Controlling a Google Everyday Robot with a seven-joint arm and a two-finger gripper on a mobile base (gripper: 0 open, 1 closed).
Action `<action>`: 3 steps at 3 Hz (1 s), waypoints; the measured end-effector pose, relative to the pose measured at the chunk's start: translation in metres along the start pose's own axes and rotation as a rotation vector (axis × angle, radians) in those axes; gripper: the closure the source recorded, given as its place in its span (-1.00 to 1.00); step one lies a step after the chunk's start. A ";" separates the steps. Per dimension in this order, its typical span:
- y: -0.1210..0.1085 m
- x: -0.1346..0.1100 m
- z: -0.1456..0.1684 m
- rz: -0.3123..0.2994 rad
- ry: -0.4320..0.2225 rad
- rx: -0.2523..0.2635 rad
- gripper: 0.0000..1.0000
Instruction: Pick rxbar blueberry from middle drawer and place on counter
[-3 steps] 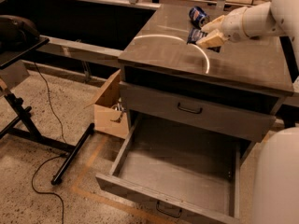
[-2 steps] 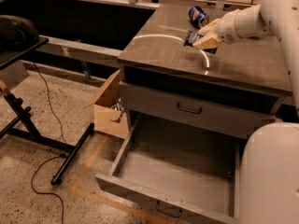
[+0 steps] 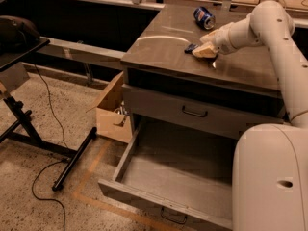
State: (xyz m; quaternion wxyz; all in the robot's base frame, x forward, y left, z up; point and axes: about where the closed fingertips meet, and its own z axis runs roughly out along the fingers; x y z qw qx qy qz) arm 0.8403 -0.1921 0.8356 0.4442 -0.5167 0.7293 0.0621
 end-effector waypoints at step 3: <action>-0.005 -0.009 -0.008 0.000 0.000 0.000 -1.00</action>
Offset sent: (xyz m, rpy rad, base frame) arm -0.0236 -0.0041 0.0509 -0.0494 -0.1553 0.0279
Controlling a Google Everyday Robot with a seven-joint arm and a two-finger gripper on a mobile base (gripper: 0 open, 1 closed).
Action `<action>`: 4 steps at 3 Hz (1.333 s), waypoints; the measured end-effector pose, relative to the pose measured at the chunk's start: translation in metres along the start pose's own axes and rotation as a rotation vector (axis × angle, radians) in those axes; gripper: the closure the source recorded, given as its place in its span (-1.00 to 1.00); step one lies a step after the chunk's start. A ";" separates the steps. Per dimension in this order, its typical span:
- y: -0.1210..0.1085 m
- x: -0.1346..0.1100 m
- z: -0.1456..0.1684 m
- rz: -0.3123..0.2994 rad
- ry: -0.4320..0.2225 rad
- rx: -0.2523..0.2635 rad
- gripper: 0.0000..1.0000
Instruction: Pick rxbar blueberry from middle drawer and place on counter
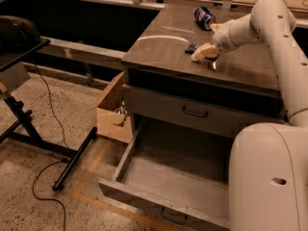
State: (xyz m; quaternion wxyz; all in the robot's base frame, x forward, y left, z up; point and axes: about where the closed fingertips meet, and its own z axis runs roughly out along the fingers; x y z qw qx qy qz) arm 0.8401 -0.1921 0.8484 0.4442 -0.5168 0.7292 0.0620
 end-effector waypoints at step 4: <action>-0.002 -0.004 -0.004 0.000 0.000 0.001 -0.05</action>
Offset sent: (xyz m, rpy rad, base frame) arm -0.1149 -0.0610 0.1944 -0.1221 -0.3992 -0.0661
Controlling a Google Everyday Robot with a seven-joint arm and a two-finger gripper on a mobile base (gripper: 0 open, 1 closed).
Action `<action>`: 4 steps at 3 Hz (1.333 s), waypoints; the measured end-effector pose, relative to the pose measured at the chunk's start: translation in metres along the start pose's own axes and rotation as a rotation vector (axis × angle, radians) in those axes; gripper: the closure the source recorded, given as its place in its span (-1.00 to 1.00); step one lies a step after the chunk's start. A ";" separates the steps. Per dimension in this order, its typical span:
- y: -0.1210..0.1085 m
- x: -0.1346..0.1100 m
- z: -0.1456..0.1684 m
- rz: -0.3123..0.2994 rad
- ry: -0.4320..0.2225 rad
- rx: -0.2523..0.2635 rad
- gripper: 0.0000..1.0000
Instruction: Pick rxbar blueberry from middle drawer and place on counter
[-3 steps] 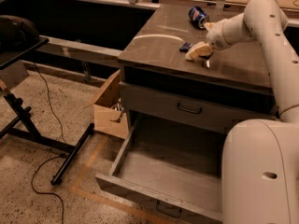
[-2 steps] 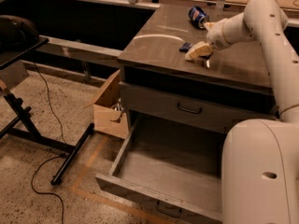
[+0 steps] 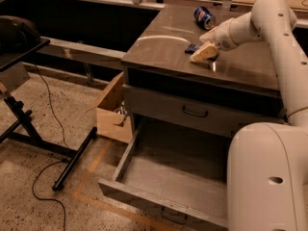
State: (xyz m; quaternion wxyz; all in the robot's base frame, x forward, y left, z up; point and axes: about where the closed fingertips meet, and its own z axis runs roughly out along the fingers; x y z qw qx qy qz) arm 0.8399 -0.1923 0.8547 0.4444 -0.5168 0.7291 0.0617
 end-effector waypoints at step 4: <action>-0.018 -0.105 -0.186 -0.238 -0.075 0.180 -0.56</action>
Offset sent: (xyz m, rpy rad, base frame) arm -0.1676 -0.0631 0.3046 -0.1361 -0.4975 0.0656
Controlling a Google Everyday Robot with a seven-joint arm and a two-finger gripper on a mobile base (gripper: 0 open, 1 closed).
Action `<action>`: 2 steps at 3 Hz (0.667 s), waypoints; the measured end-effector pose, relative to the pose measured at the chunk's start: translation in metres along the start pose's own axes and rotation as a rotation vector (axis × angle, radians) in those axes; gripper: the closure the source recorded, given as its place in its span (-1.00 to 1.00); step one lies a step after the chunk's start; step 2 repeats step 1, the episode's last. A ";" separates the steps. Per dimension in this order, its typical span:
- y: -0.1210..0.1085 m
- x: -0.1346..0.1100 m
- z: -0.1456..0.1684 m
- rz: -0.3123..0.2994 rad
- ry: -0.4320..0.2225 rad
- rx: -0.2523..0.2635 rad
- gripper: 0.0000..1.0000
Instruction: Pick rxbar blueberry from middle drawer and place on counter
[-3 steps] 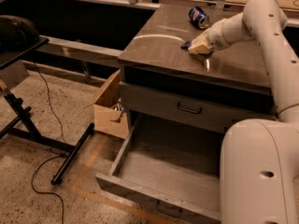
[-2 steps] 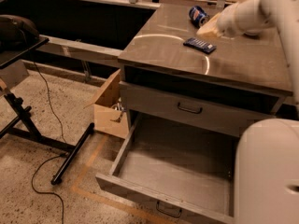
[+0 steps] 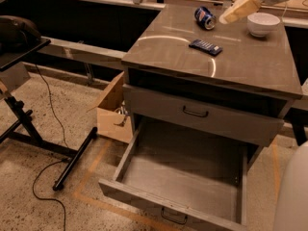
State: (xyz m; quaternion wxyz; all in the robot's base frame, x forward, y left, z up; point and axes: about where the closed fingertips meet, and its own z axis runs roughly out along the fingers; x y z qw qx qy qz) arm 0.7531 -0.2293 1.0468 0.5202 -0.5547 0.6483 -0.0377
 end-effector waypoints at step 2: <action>0.001 0.000 0.003 0.000 -0.001 -0.004 -0.98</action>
Offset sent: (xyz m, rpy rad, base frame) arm 0.0000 0.0000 0.0000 0.0000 0.0000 0.0000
